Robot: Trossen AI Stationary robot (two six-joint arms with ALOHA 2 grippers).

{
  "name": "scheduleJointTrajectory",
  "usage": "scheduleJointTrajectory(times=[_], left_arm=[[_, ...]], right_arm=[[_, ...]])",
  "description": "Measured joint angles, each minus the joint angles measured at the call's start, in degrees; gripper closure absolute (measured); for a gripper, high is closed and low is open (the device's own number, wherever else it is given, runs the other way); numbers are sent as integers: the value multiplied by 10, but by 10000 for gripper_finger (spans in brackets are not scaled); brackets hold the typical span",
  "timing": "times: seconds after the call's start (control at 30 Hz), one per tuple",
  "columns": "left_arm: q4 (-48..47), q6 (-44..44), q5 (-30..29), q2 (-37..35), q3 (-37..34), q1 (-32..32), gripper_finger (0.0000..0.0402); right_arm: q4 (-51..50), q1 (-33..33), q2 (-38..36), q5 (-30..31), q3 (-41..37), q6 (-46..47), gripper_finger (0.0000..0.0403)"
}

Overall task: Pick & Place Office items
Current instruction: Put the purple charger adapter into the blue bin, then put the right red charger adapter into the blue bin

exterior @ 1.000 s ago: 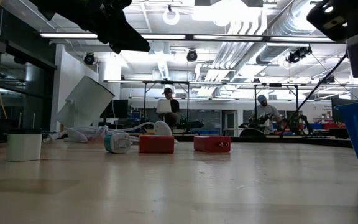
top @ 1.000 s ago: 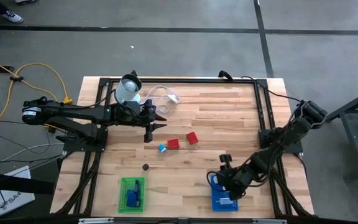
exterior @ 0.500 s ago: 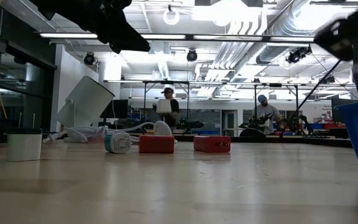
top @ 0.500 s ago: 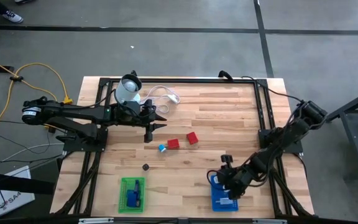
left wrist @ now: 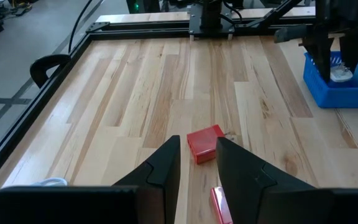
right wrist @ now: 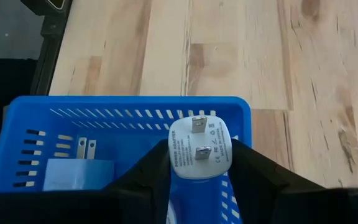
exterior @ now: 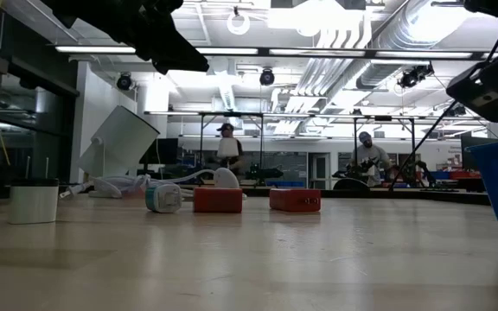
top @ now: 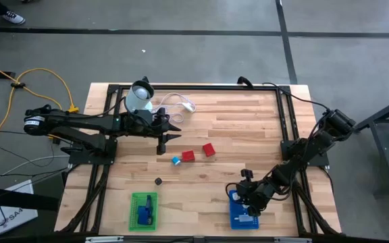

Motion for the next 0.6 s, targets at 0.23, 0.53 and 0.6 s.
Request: scheduleJointTrajectory(times=[0.23,0.53,0.6], left_arm=[[0,0,0,0,0,0,304],[0,0,0,0,0,0,304],[0,0,0,0,0,0,304]], right_arm=[[0,0,0,-11,0,1,265],[10,0,0,-11,0,6,237],[14,0,0,-11,0,6,238]])
